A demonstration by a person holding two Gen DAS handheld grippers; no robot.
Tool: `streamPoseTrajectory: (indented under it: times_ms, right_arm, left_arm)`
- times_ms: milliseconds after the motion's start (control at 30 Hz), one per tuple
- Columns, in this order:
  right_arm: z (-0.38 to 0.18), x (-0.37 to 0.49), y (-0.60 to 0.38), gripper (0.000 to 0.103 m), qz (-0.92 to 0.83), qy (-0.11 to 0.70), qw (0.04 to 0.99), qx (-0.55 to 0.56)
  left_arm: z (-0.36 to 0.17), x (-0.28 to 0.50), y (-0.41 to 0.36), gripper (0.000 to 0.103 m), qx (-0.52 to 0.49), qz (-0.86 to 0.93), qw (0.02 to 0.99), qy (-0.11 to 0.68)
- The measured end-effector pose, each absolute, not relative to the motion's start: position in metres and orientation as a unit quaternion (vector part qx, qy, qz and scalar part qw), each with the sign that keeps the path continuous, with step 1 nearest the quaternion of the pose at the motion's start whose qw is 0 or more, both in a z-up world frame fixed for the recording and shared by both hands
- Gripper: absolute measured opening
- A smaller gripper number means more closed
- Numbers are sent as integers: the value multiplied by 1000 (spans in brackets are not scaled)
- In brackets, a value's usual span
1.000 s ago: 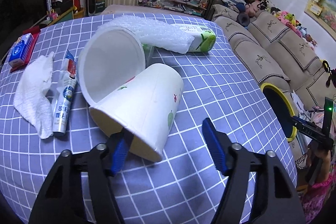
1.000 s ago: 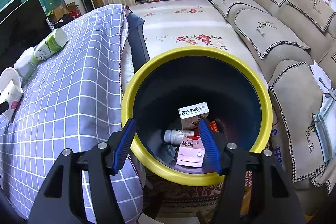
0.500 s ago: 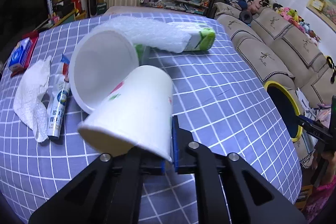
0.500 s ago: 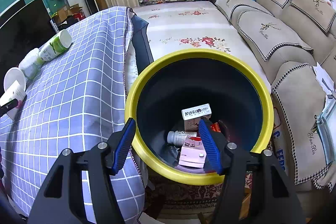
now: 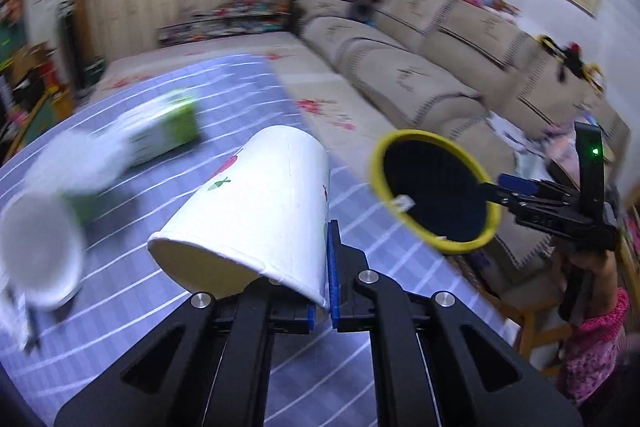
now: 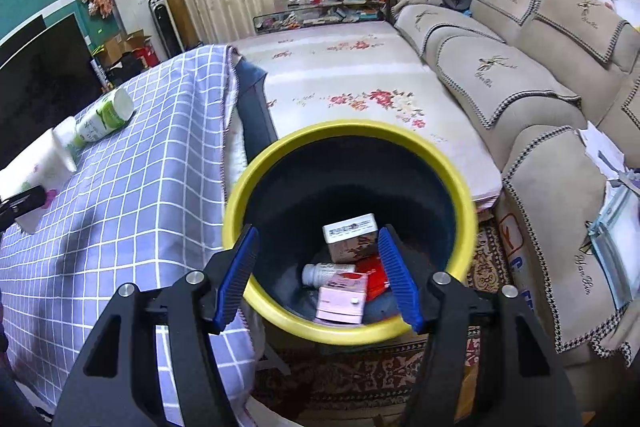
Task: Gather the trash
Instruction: 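Carry the white paper cup into the bin and open the left gripper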
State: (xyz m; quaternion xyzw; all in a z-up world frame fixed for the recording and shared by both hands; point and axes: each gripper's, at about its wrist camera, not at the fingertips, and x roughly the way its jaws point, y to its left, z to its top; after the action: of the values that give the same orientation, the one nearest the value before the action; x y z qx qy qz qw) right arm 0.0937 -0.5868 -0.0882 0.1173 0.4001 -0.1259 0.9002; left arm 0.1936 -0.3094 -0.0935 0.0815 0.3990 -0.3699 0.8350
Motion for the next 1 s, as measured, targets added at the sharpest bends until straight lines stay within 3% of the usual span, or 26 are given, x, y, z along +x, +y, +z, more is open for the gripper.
streamPoseTrajectory:
  times_ms: [633,700,800,867,933,1000]
  right_arm:
    - [-85,26,-656,59,-206,389,884,155]
    - [-86,22,-658,59,-208,389,883,158]
    - [-86,19,-661,59,-210,388,883,161]
    - [-85,19,-660,59,-209,387,883,162]
    - [-86,21,-657,59,-206,388,884,162]
    - [-87,23,-655,59,-201,388,885,161]
  left_arm:
    - [-160,210,-550,6,168,-475,716,484]
    - [-170,214,-564,12,170,-468,712,494]
    - [-181,217,-569,30,172,-459,712,502]
    - [-183,219,-567,48,166,-457,713,505]
    - [-180,220,-557,56,158,-455,717,504]
    - [-174,219,-544,57,151,-452,723,500]
